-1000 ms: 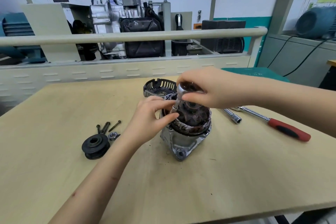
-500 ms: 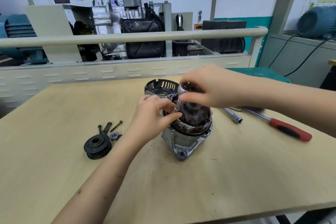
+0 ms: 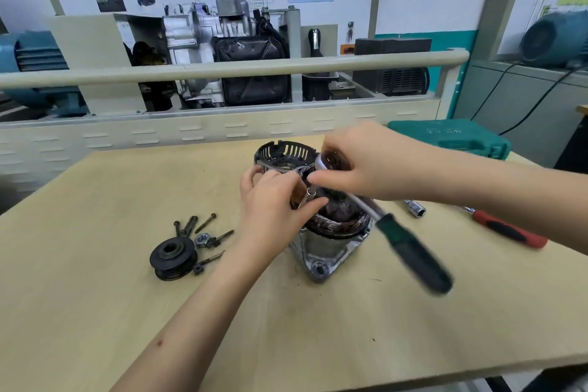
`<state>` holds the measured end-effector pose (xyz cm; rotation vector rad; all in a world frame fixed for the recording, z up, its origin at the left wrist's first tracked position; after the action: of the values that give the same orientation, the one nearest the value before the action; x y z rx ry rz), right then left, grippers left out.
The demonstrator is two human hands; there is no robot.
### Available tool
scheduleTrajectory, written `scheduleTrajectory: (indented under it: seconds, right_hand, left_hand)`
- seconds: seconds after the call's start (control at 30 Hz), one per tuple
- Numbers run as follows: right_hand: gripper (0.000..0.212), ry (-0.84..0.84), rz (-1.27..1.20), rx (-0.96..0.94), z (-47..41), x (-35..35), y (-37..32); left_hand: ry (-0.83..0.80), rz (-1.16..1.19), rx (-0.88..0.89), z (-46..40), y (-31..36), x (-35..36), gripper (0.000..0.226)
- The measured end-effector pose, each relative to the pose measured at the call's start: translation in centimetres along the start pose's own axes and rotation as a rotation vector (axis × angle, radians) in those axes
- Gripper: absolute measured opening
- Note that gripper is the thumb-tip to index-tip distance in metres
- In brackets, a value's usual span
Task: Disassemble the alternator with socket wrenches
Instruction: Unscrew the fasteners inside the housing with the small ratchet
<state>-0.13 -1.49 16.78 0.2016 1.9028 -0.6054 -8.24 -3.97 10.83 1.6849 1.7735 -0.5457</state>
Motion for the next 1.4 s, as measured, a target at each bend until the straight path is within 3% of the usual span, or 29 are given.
scheduleTrajectory:
  seconds: [0.13,0.23,0.3,0.4,0.47,0.6,0.7,0.87,1.13,1.4]
  right_hand:
    - [0.036,-0.059,0.019,-0.021,-0.2,0.2,0.1]
    - [0.038,-0.047,0.032,-0.012,-0.3,0.1,0.0]
    - [0.044,-0.003,-0.089,0.029,-0.2,-0.1,0.0]
    - [0.031,-0.004,-0.074,-0.029,-0.1,0.1,-0.6]
    - [0.038,-0.06,-0.026,-0.052,-0.2,0.3,-0.7]
    - [0.038,-0.059,0.056,-0.044,-0.2,0.2,-0.5]
    - [0.036,0.004,-0.032,-0.025,-0.1,-0.1,-0.1]
    - [0.046,-0.03,-0.063,-0.054,0.0,-0.5,0.6]
    - [0.045,-0.025,-0.107,-0.067,0.2,-0.9,0.6]
    - [0.042,0.013,-0.151,-0.069,0.3,-1.2,0.9]
  left_hand:
    - [-0.077,0.232,-0.016,0.2,-1.2,0.3,0.013]
    - [-0.031,0.131,-0.005,0.3,-0.6,0.1,0.02]
    - [0.008,0.077,-0.013,0.5,-0.2,0.1,0.024]
    - [-0.008,0.16,-0.032,0.8,-1.0,0.3,0.017]
    - [-0.045,0.229,-0.02,0.8,-1.4,0.4,0.013]
    - [-0.022,0.123,-0.033,0.6,-0.8,0.5,0.022]
    - [0.01,0.117,-0.04,0.9,-0.7,0.8,0.021]
    - [-0.097,0.073,-0.057,1.8,-2.4,2.2,0.025]
    - [-0.071,0.119,-0.073,1.7,-1.9,2.4,0.01]
    - [-0.161,0.163,-0.094,1.3,-1.4,2.7,0.016]
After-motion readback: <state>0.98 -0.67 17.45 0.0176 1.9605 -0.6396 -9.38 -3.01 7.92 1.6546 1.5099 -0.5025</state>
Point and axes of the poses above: each hand's wrist, its own z-axis away from the middle knuckle, its own x-axis out of the palm, y = z × x, the point moved 9 cm from there along -z, towards the middle knuckle, and after that the axes turned 15 degrees about -z, right-handed, at the moved point
